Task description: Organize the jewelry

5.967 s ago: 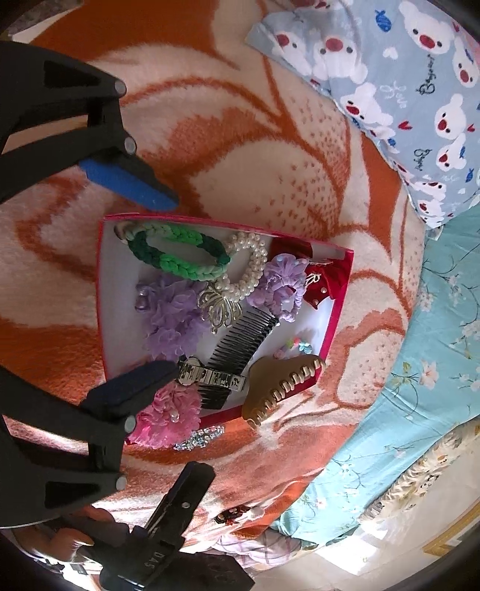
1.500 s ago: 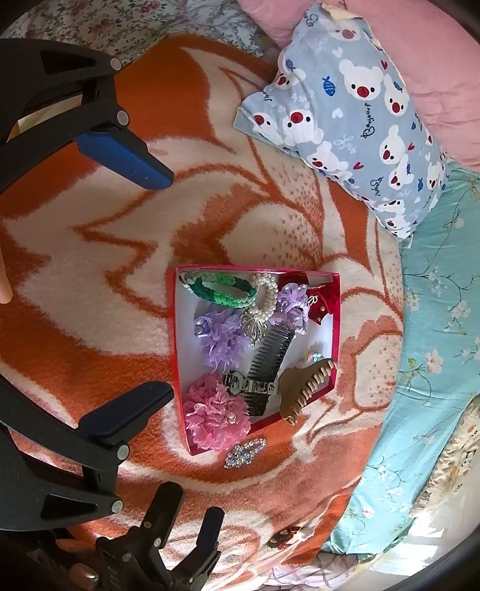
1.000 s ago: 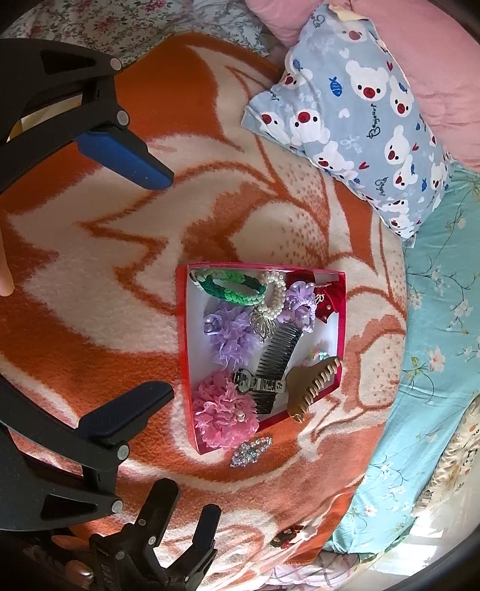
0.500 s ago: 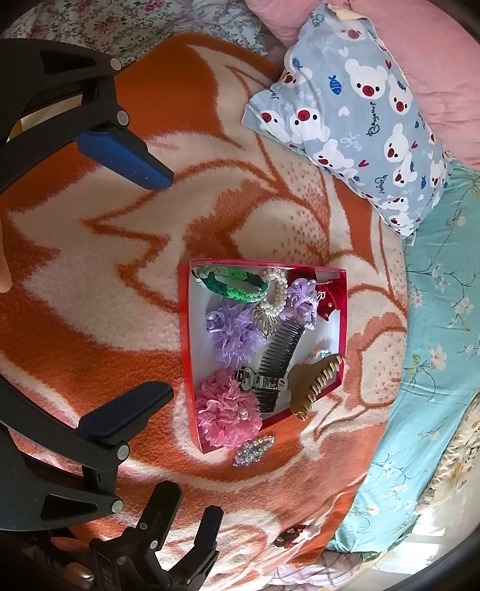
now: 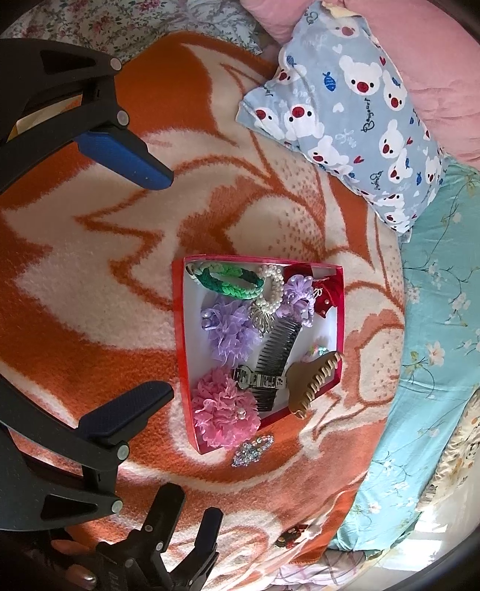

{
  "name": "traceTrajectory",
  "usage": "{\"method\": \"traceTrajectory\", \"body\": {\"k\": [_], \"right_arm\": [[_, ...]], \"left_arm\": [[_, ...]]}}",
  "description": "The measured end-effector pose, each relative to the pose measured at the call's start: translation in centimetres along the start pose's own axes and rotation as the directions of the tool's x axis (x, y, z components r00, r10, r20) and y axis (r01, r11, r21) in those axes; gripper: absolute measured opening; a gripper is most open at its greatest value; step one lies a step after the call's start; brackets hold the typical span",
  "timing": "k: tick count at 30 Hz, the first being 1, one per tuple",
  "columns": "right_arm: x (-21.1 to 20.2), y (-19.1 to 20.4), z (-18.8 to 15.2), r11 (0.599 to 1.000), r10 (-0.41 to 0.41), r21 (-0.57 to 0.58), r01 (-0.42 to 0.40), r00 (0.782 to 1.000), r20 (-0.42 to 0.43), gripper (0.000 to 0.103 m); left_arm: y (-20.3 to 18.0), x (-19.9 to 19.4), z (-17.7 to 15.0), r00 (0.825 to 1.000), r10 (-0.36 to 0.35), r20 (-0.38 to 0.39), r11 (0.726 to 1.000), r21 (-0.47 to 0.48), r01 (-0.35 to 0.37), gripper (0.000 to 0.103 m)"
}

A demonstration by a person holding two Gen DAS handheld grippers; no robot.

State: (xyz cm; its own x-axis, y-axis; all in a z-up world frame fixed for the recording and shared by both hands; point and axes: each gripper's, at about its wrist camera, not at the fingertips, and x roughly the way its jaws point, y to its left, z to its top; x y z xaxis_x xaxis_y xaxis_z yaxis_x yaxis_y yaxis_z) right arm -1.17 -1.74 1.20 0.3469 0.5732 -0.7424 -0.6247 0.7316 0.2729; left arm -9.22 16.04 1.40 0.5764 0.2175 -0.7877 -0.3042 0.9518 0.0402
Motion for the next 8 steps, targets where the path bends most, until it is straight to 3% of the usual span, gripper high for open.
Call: {"method": "traceTrajectory", "body": {"k": [8], "right_arm": [[0.40, -0.68, -0.15, 1.000, 0.003, 0.021, -0.003, 1.000, -0.006, 0.101]], "left_arm": [[-0.48, 0.35, 0.15, 1.000, -0.006, -0.002, 1.000, 0.001, 0.006, 0.103]]}}
